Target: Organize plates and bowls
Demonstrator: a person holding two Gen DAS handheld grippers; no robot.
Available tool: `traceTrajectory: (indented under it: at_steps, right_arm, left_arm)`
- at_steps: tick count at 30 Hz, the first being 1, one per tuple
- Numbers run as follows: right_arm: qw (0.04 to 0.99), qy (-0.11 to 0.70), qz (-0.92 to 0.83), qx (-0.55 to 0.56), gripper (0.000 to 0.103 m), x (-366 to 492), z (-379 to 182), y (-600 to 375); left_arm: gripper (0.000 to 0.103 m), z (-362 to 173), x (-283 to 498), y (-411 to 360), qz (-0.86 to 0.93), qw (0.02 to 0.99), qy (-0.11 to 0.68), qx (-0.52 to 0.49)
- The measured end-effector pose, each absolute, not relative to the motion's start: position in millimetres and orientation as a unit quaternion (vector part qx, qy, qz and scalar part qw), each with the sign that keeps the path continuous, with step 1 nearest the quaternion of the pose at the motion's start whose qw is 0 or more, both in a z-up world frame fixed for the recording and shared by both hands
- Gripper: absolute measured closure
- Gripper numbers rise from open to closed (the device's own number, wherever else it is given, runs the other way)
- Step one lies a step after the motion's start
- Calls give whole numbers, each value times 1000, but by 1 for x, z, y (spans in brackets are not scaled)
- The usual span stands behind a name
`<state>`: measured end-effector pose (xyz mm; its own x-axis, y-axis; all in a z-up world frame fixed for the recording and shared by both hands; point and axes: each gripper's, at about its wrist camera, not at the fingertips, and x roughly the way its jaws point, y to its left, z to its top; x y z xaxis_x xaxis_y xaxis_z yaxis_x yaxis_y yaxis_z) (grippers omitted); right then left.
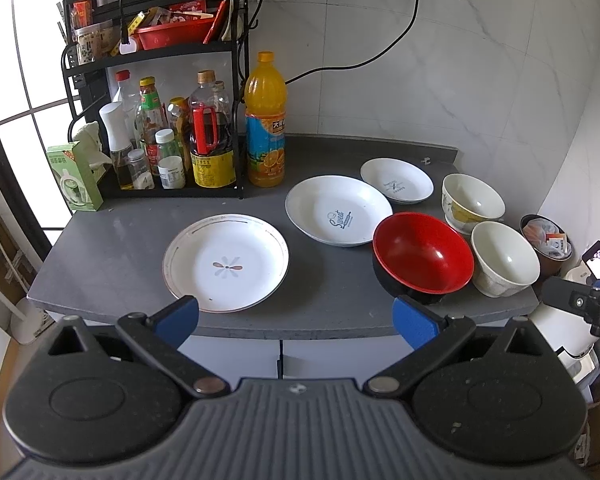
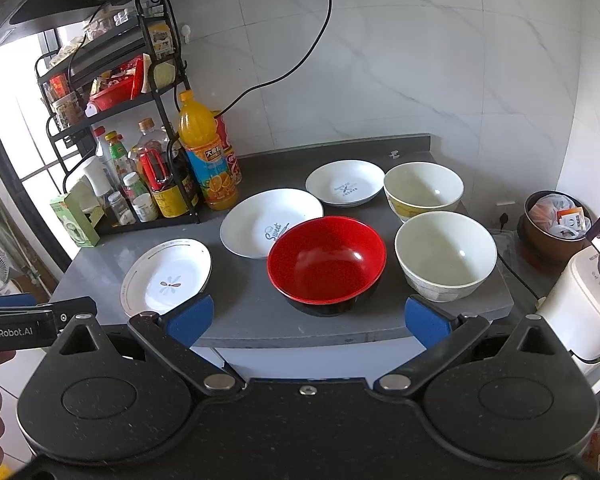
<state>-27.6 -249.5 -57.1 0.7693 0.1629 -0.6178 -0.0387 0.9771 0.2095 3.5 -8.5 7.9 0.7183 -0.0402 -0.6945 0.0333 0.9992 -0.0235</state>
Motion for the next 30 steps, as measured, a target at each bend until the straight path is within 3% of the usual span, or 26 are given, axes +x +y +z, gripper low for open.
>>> traceTrajectory:
  at_steps: [30]
  right_arm:
    - [928, 359, 47, 85, 0, 18, -57, -215]
  left_arm:
    - [1, 19, 58, 25, -25, 922, 385, 1]
